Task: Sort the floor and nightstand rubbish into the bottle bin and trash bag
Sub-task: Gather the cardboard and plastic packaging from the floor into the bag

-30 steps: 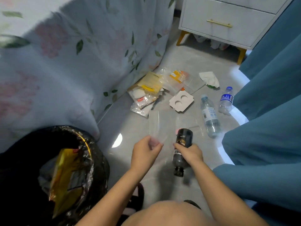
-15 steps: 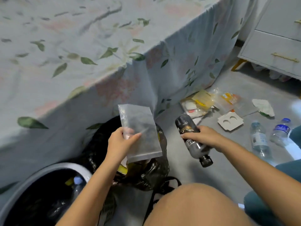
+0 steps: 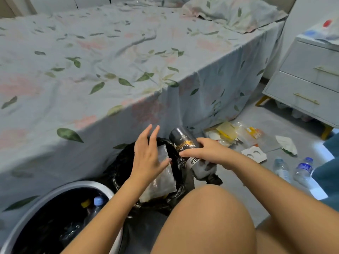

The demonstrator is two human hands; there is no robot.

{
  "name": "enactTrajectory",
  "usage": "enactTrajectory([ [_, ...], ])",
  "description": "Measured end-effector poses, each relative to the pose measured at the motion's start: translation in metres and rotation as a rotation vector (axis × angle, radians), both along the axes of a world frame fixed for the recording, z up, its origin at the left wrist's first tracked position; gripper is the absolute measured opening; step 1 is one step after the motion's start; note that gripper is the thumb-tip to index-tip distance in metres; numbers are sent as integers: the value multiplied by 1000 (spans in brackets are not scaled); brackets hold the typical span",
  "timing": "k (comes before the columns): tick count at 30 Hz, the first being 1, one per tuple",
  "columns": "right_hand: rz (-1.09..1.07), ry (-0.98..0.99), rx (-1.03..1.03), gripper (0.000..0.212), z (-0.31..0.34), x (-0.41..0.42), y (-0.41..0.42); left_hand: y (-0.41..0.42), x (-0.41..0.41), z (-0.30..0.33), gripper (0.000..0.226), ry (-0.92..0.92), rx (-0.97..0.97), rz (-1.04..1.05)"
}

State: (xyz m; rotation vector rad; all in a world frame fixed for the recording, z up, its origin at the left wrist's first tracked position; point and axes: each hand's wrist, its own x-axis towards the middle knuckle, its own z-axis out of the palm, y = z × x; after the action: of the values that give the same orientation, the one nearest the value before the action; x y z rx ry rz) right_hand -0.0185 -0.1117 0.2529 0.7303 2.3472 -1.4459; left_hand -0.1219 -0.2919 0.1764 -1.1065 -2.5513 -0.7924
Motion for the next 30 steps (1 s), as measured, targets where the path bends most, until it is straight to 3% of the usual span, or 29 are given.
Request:
enactTrajectory([
  [3, 82, -64, -44, 57, 4, -3, -8, 6, 3, 22, 78, 352, -59, -336],
  [7, 177, -87, -219, 44, 18, -12, -23, -5, 2, 33, 62, 363, -63, -372],
  [12, 88, -30, -508, 39, 32, -21, -21, -48, 8, 52, 59, -29, 18, -74],
  [16, -10, -12, -304, 33, 23, -27, -18, -96, 18, 53, 53, -470, 158, 172],
  [20, 34, -37, -85, 22, 7, -21, -19, -155, 27, 28, 37, -743, 312, 469],
  [24, 71, -68, -32, 17, -1, -16, -25, -205, 29, -9, 38, -853, 144, 715],
  [27, 117, -86, 1, 14, -2, -11, -29, -234, 27, -34, 62, -890, 11, 864],
  [30, 132, -84, 16, 14, -1, -8, -30, -259, 26, -44, 70, -889, -77, 972],
])
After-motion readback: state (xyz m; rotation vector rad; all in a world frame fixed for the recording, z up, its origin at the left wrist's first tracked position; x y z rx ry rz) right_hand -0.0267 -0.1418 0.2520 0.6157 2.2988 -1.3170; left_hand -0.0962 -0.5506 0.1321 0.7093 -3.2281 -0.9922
